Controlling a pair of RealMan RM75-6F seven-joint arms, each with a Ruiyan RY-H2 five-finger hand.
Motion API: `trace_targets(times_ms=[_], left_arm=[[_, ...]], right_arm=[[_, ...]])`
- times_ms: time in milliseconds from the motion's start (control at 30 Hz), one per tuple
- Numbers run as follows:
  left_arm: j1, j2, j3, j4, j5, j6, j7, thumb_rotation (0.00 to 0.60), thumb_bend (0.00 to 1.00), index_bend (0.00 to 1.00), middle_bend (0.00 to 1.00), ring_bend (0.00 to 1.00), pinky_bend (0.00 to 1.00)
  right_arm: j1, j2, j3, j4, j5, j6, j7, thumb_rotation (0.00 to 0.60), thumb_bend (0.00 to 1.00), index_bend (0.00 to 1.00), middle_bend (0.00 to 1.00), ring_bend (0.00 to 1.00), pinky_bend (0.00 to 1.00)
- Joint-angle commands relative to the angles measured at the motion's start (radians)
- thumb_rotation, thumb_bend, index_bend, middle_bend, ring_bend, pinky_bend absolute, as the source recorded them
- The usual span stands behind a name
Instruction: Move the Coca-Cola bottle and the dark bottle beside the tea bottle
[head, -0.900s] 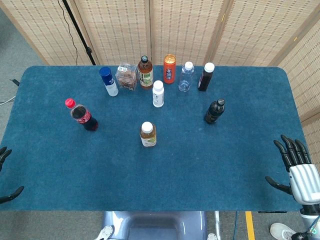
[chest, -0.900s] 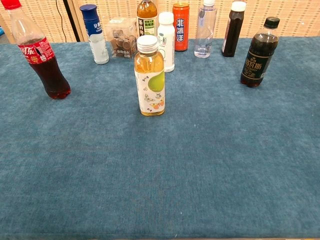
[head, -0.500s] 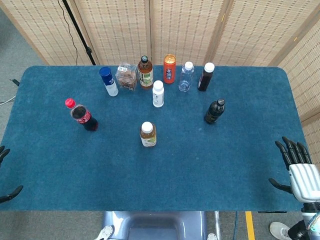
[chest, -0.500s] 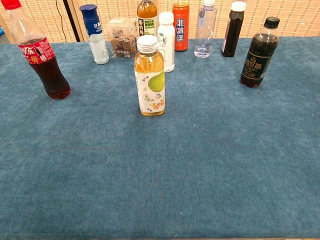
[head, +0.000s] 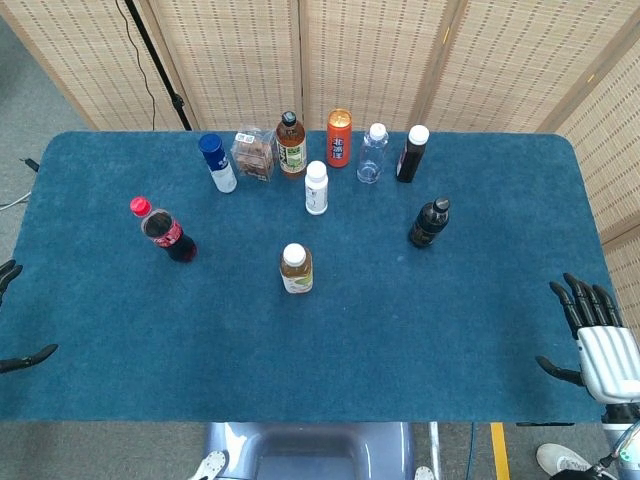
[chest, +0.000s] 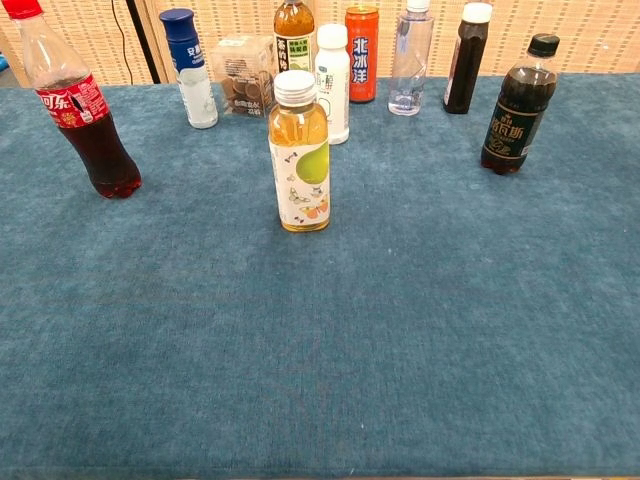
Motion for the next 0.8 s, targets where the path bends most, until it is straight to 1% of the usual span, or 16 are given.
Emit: trace_targets(times_ms=[33, 167, 233, 333, 400, 567, 667, 800], left_arm=[[-0.107, -0.088, -0.078, 0.156, -0.031, -0.081, -0.25, 0.6, 0.0, 0.0, 0.0, 0.0, 0.0], [-0.177, -0.175, -0.115, 0.286, -0.064, -0.152, -0.363, 0.6, 0.0, 0.0, 0.0, 0.0, 0.0], [-0.208, -0.239, -0.148, 0.36, -0.104, -0.18, -0.45, 0.6, 0.0, 0.0, 0.0, 0.0, 0.0], [-0.24, -0.295, -0.166, 0.434, -0.136, -0.229, -0.521, 0.6, 0.0, 0.0, 0.0, 0.0, 0.0], [-0.271, -0.326, -0.165, 0.492, -0.149, -0.286, -0.533, 0.6, 0.0, 0.0, 0.0, 0.0, 0.0], [-0.332, -0.381, -0.169, 0.564, -0.161, -0.365, -0.501, 0.6, 0.0, 0.0, 0.0, 0.0, 0.0], [-0.37, -0.413, -0.173, 0.577, -0.165, -0.417, -0.526, 0.6, 0.0, 0.0, 0.0, 0.0, 0.0], [-0.415, -0.458, -0.171, 0.601, -0.144, -0.441, -0.556, 0.6, 0.0, 0.0, 0.0, 0.0, 0.0]], right_arm=[[0.001, -0.002, 0.0, 0.0, 0.006, -0.006, -0.005, 0.6, 0.0, 0.0, 0.0, 0.0, 0.0], [0.004, -0.007, 0.004, -0.002, 0.014, -0.011, -0.014, 0.6, 0.0, 0.0, 0.0, 0.0, 0.0], [0.006, -0.01, 0.006, -0.003, 0.019, -0.016, -0.021, 0.6, 0.0, 0.0, 0.0, 0.0, 0.0], [0.007, -0.013, 0.005, -0.003, 0.023, -0.023, -0.027, 0.6, 0.0, 0.0, 0.0, 0.0, 0.0], [0.008, -0.014, 0.006, -0.003, 0.025, -0.026, -0.029, 0.6, 0.0, 0.0, 0.0, 0.0, 0.0], [0.012, -0.014, 0.006, -0.005, 0.031, -0.039, -0.024, 0.6, 0.0, 0.0, 0.0, 0.0, 0.0], [0.013, -0.011, 0.003, -0.008, 0.035, -0.049, -0.016, 0.6, 0.0, 0.0, 0.0, 0.0, 0.0], [0.018, -0.012, 0.001, -0.005, 0.036, -0.061, -0.016, 0.6, 0.0, 0.0, 0.0, 0.0, 0.0]])
